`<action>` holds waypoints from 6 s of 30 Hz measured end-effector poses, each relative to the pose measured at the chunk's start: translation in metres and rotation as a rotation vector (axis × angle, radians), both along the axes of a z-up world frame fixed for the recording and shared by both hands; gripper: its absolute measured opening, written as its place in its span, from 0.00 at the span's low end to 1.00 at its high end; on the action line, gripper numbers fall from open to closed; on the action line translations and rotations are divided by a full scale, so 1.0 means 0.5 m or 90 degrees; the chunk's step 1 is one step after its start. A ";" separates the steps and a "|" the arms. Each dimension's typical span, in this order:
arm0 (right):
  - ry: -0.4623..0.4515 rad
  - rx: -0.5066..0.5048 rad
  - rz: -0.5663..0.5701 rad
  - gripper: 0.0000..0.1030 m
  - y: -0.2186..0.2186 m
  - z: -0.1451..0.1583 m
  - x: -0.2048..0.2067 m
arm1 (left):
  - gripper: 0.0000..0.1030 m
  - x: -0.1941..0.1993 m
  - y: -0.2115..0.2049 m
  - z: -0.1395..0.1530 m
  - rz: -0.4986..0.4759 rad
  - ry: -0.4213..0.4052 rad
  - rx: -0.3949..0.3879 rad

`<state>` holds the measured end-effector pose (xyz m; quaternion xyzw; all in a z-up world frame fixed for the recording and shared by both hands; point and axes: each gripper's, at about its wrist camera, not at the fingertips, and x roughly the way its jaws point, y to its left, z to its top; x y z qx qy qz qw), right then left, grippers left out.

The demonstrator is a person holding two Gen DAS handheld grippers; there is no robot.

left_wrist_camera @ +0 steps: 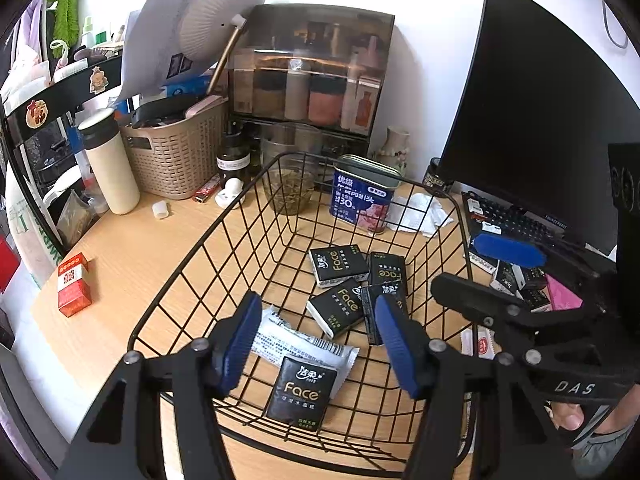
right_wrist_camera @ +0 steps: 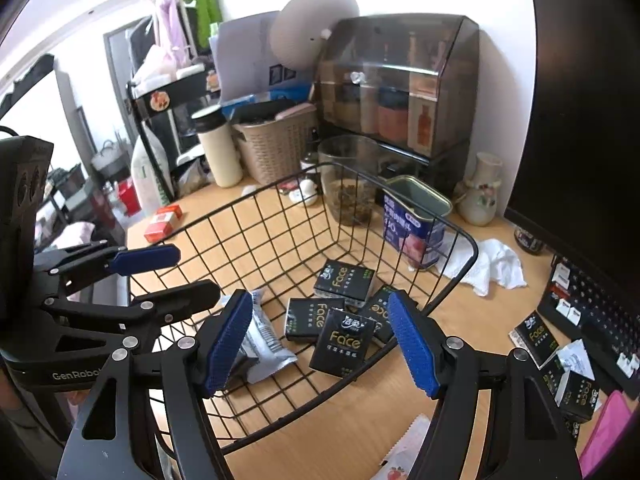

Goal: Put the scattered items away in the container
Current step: 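Carry both Face packs to the wire basket and open both grippers, then move both grippers back over the desk toward the remaining packs, then grasp a black Face pack with each gripper, then carry both held Face packs toward the wire basket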

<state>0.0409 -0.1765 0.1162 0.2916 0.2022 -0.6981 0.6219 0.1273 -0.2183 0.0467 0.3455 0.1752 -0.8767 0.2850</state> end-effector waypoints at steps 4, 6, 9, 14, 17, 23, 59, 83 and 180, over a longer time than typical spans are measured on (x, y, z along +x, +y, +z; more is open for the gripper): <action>0.003 -0.002 -0.004 0.68 0.007 0.005 -0.002 | 0.63 -0.010 0.004 0.004 -0.007 0.003 0.002; 0.000 -0.003 -0.005 0.68 0.017 0.010 -0.003 | 0.63 -0.018 0.013 0.010 -0.017 0.010 0.002; 0.010 -0.008 -0.017 0.68 0.046 0.022 -0.011 | 0.63 -0.045 0.036 0.018 -0.046 0.018 0.000; 0.013 -0.004 -0.080 0.68 0.131 0.028 -0.070 | 0.63 -0.122 0.113 0.028 -0.138 0.024 0.000; 0.010 -0.005 -0.127 0.68 0.193 0.030 -0.109 | 0.63 -0.172 0.172 0.029 -0.199 0.024 -0.002; 0.016 -0.002 -0.227 0.68 0.337 0.028 -0.177 | 0.63 -0.263 0.291 0.008 -0.308 0.010 0.000; -0.073 0.131 -0.307 0.68 0.262 -0.182 -0.458 | 0.63 -0.498 0.270 -0.186 -0.317 -0.143 0.064; -0.058 0.122 -0.364 0.61 0.370 -0.162 -0.488 | 0.64 -0.520 0.367 -0.174 -0.375 -0.137 0.068; -0.003 -0.018 -0.009 0.61 0.007 0.045 -0.029 | 0.67 -0.050 -0.030 0.022 0.009 0.027 -0.003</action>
